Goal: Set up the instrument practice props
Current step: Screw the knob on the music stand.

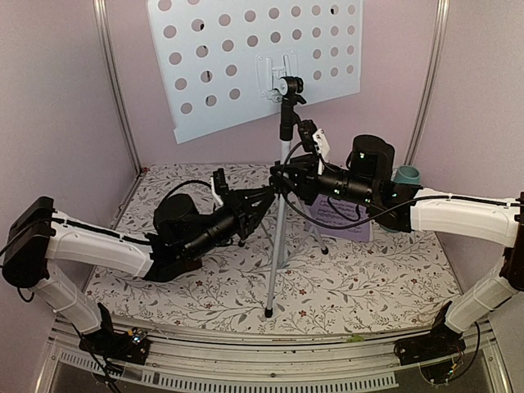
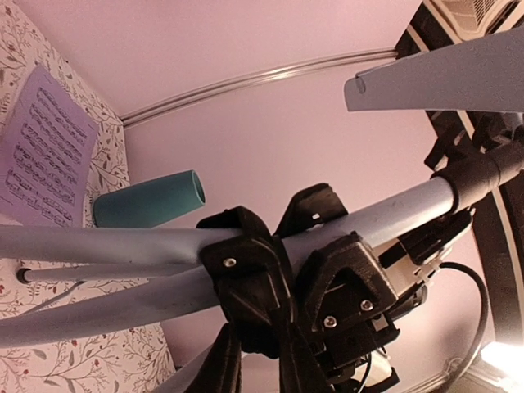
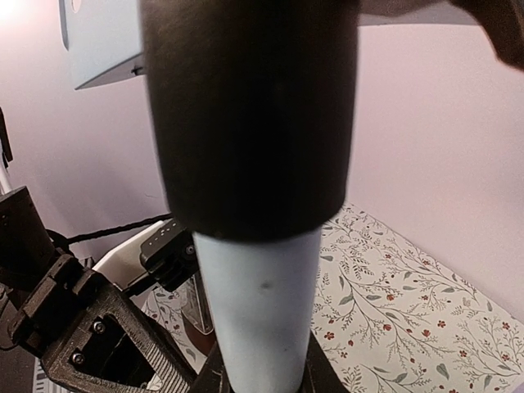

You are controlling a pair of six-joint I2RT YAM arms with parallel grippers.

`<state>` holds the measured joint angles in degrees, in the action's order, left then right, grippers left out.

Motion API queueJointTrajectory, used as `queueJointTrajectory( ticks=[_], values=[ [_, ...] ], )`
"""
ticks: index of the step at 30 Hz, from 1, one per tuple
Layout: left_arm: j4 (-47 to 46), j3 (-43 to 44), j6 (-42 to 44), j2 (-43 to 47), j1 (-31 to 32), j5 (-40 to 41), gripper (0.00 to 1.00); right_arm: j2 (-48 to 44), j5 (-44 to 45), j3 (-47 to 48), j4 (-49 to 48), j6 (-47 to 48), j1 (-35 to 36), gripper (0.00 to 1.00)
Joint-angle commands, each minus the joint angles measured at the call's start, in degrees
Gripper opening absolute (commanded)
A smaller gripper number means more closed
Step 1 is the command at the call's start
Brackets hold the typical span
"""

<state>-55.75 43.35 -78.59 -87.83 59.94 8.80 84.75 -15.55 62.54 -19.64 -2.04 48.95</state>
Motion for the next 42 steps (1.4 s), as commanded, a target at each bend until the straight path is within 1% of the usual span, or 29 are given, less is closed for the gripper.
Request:
queueJointTrajectory(
  ticks=[1, 5, 13, 14, 15, 16, 17, 18, 19, 21, 26, 35, 42],
  values=[
    [6.6, 1.8, 9.6, 2.1, -1.3, -1.4, 0.06, 3.5, -1.7, -3.3, 10.2, -1.7, 1.3, 0.00],
    [10.0, 2.3, 14.2, 3.2, -1.4, -1.4, 0.02, 3.4, -1.6, -3.2, 10.2, -1.7, 1.4, 0.00],
    [14.1, 1.9, 21.2, 4.8, -1.7, -0.2, 0.00, 3.3, -1.5, -3.6, 10.2, -1.8, 1.6, 0.00],
    [14.2, 1.8, 21.5, 4.9, -1.7, -0.1, 0.03, 3.3, -1.5, -3.6, 10.2, -1.9, 1.6, 0.00],
    [14.4, 1.8, 21.9, 5.1, -1.9, -0.2, 0.08, 3.3, -1.4, -3.6, 10.2, -1.9, 1.6, 0.00],
    [14.6, 1.8, 22.2, 5.3, -1.9, -0.2, 0.17, 3.4, -1.4, -3.6, 10.2, -1.8, 1.6, 0.00],
    [14.8, 1.7, 22.4, 5.6, -1.9, -0.1, 0.28, 3.3, -1.4, -3.6, 10.2, -1.9, 1.6, 0.00],
    [14.9, 1.7, 22.9, 5.9, -1.9, 0.1, 0.33, 3.3, -1.4, -3.6, 10.2, -1.8, 1.6, 0.00],
    [15.0, 1.7, 23.4, 6.1, -1.9, 0.1, 0.38, 3.3, -1.5, -3.5, 10.2, -1.9, 1.6, 0.00],
    [15.4, 2.0, 25.1, 6.7, -1.9, 0.3, 0.41, 3.3, -1.4, -3.5, 10.3, -1.9, 1.6, 0.00],
    [17.7, 2.9, 29.0, 7.8, -2.6, 0.8, 0.40, 3.4, -1.4, -3.3, 10.5, -1.8, 1.6, 0.00],
    [17.7, 4.9, 35.0, 6.1, -4.1, -6.1, 0.27, 3.8, -1.4, -2.3, 11.4, -1.3, 1.6, 0.00],
    [19.1, 5.6, 37.8, 5.6, -4.5, -7.9, 0.26, 3.9, -1.4, -2.1, 11.7, -1.4, 1.6, 0.00]
  ],
)
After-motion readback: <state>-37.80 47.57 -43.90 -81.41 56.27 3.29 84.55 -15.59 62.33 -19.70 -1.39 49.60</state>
